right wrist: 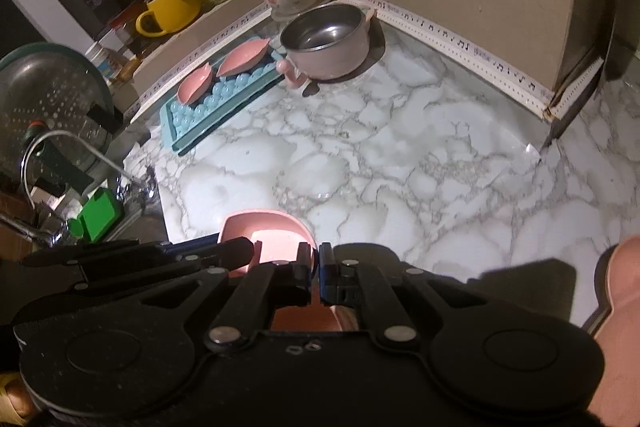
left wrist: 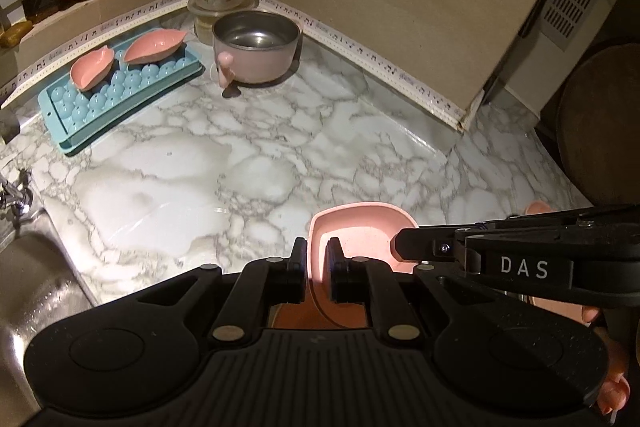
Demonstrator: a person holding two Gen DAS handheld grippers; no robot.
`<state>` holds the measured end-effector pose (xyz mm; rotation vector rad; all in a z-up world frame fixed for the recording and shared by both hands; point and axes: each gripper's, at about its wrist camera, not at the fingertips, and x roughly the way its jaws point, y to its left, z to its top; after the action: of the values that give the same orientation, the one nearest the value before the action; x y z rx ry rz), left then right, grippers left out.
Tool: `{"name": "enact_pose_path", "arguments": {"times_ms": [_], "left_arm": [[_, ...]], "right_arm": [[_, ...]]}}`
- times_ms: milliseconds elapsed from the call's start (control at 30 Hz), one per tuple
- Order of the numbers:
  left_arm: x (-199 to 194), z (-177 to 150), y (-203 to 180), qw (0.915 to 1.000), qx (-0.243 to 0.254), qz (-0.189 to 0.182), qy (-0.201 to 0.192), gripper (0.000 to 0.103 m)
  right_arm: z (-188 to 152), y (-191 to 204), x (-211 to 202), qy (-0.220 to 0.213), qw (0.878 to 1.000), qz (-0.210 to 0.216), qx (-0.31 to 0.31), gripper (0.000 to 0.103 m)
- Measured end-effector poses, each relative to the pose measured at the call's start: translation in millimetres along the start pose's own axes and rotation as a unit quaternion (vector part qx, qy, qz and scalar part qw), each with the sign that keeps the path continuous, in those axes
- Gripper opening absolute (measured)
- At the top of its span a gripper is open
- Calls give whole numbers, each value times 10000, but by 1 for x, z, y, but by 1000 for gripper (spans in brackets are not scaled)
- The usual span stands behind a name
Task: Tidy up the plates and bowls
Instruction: 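Carry the heart dish with both grippers and lower it into the large pink bowl, then open both grippers and lift them off the heart dish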
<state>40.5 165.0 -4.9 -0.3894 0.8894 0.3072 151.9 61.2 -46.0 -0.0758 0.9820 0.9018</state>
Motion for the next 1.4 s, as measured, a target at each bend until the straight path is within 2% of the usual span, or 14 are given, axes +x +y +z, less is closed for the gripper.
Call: {"name": "enact_pose_path", "arguments": {"times_ms": [267,433,867,967,1267,1400], "left_arm": [[0,-25,4,9997,84,-33,243,10],[-1,-35,-1,9989,342,-72,322,10],[23,-44,-4,9960,603,48,650,10],[25,-44,-4,9960,591,51,673,10],[21,-43,-6,9963,629,86,572,10],[14,-43,-4,9970,609,59,471,10]], "right_arm": [[-28,8,5,228,9997,-57,-47,3],[-41,10,4,326,9994,-119,-50,3],[-53,11,18,583,9976,-340,-124,8],[-53,12,18,576,9977,-338,-143,12],[-51,10,17,597,9976,-321,-121,13],[-50,11,11,507,9982,-296,-137,19]]}}
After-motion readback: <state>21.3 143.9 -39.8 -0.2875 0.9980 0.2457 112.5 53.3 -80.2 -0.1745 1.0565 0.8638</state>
